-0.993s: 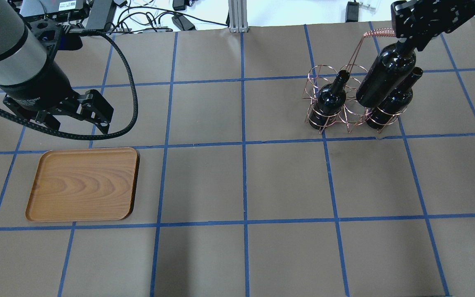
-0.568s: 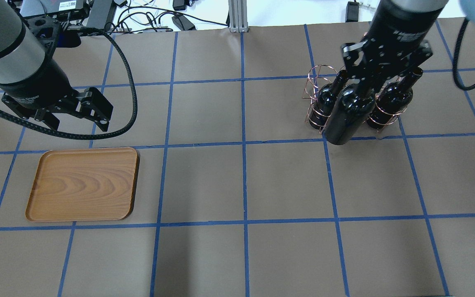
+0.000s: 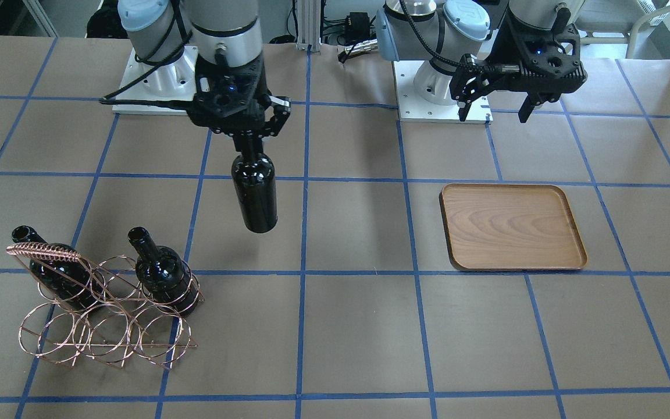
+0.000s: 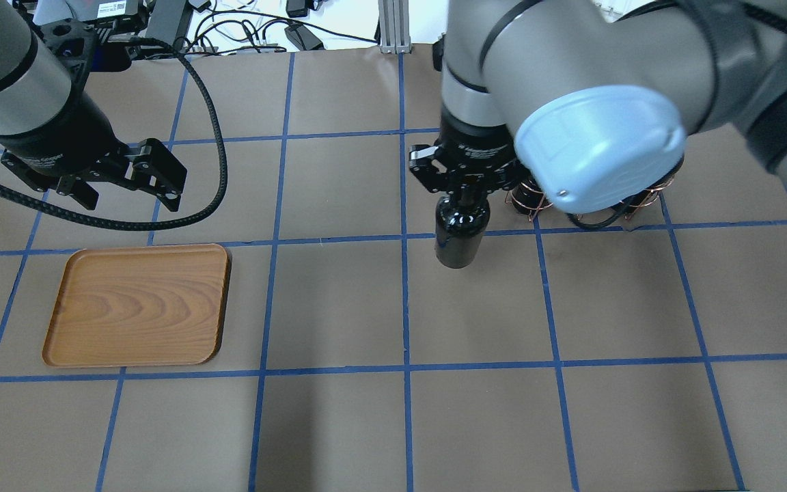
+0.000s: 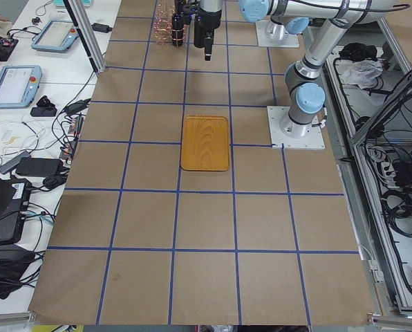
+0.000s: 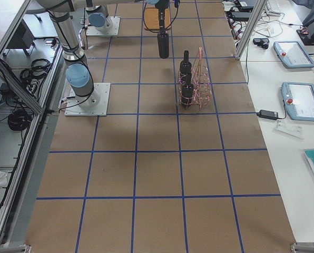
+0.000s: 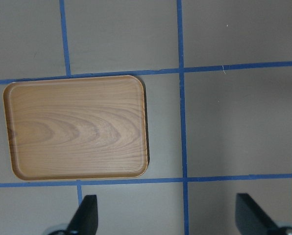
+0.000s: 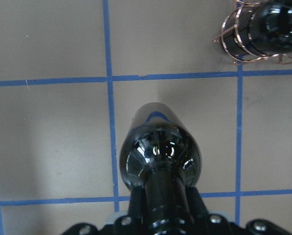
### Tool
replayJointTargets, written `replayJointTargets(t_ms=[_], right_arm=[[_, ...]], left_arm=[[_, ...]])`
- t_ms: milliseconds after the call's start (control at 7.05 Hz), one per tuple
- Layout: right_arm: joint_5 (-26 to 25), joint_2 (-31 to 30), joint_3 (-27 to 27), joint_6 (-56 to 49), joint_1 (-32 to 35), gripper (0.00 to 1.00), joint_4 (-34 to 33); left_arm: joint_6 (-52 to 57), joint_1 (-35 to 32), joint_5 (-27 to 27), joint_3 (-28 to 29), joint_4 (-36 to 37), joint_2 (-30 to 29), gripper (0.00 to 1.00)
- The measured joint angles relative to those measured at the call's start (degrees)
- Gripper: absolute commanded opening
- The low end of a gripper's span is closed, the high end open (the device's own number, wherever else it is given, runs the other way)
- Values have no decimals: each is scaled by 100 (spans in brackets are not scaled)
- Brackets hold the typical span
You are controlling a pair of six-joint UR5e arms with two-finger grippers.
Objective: Take wine from basket and place on tray
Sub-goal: 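Carry the bottle toward the tray and stand it upright on the table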
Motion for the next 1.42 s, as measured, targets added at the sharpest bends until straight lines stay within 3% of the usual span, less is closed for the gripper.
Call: replayJointTargets(t_ms=[426, 851, 993, 1135, 1277, 1419], right_arm=[[-109, 608, -19, 590, 841, 10, -766], [-105, 981, -23, 803, 1200, 12, -1074], [-95, 1027, -21, 834, 1252, 18, -1094], [-100, 1058, -21, 846, 1288, 79, -1114], [-109, 1070, -24, 849, 1306, 100, -1130], [-118, 1077, -26, 847, 1313, 100, -1145]], left_arm=[[5, -3, 14, 0, -4, 0, 100], [28, -2, 29, -3, 5, -15, 100], [53, -1, 39, -2, 4, -2, 100], [66, 1, 44, -1, 2, -9, 100], [74, 0, 45, -1, 4, -17, 100], [77, -1, 48, -1, 3, -24, 100]])
